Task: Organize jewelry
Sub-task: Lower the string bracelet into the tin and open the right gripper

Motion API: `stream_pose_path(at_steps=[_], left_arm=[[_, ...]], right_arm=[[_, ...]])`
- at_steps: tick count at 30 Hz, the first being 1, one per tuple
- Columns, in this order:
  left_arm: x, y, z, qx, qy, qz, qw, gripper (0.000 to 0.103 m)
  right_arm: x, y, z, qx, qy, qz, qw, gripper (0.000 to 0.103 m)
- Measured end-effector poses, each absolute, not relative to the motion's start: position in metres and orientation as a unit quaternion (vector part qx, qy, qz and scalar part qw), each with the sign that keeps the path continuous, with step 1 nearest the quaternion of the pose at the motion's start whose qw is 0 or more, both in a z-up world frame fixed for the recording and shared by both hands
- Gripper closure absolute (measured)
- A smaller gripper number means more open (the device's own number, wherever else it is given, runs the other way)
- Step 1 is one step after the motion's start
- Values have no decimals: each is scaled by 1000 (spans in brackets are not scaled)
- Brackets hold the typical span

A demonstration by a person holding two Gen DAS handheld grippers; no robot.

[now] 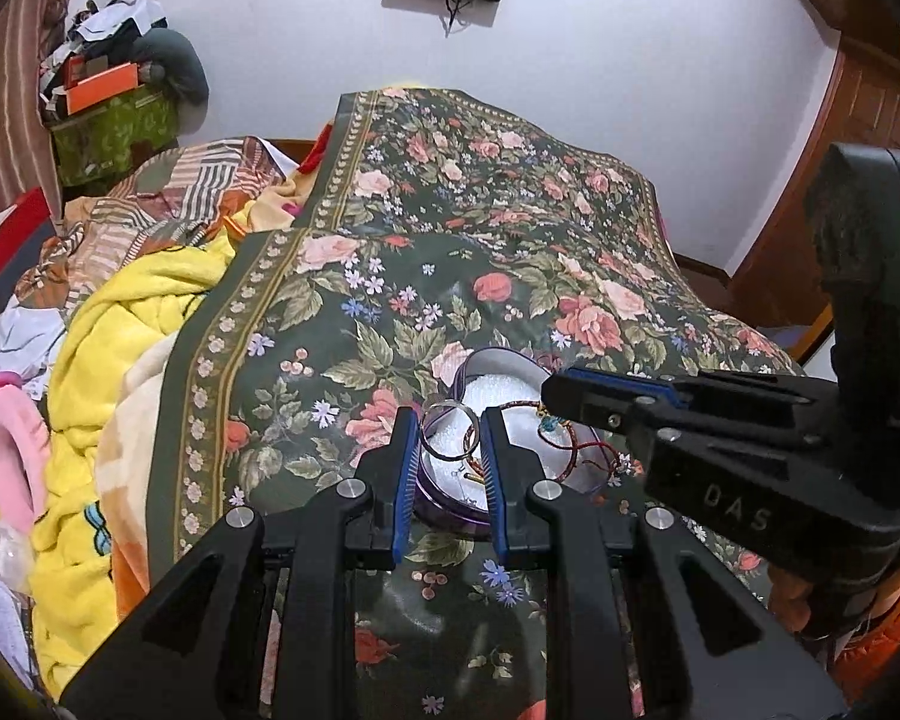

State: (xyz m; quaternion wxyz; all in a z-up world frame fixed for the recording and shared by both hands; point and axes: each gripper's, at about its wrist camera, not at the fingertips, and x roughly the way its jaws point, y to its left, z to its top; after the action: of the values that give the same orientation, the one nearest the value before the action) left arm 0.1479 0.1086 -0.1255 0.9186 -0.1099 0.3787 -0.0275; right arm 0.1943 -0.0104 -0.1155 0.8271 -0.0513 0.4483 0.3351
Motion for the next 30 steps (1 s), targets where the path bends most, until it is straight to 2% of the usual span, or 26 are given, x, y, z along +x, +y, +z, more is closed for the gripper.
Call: stream_pose_path(at_steps=[11,18,30], left_arm=[[157,110,-139,-126,402,-40,906,83],[157,109,-135,-127,399,-40,907,83],[141,110,-107,-117,378,-27,918,83]], right_arm=[[193,-11,-113,-74,441,343,826,96],[196,-21,-107,-54,447,340,825,82],[178,-55,-59,-62,389,310,865,81]])
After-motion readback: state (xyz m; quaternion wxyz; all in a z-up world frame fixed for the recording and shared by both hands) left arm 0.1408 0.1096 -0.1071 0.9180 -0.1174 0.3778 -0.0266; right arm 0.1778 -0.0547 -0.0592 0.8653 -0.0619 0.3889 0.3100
